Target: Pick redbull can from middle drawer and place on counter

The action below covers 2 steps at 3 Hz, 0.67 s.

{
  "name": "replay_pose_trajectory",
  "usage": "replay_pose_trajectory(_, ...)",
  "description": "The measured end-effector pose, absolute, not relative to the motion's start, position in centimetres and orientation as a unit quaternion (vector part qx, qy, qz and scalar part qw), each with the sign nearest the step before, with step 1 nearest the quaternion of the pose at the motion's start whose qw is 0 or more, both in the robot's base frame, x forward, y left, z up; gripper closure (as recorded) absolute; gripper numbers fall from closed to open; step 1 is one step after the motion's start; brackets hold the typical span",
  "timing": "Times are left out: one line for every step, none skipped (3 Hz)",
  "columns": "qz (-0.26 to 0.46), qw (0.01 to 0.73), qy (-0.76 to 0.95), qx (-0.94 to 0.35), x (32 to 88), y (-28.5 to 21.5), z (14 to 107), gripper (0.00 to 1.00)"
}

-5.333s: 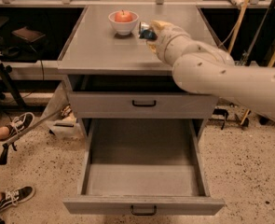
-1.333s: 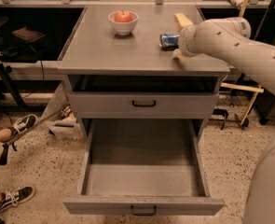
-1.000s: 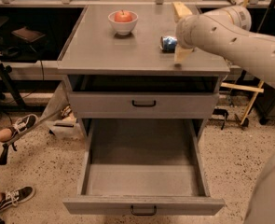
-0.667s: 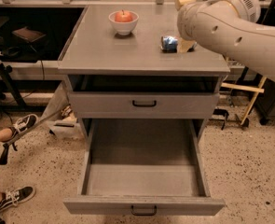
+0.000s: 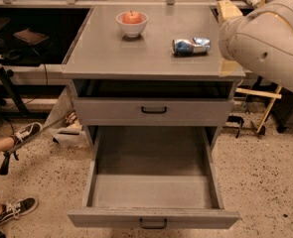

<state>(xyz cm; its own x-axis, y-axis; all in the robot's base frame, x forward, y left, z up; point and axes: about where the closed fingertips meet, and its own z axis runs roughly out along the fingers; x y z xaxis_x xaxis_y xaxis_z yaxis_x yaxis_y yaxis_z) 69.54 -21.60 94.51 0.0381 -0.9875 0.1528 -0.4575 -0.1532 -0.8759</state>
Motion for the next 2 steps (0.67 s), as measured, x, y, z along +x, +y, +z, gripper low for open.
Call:
replay_pose_trajectory(-0.405, 0.336, 0.555, -0.645, 70.3, -20.7, 94.8, 0.00)
replay_pose_trajectory(-0.399, 0.328, 0.568, -0.641, 68.0, -21.7, 96.5, 0.00)
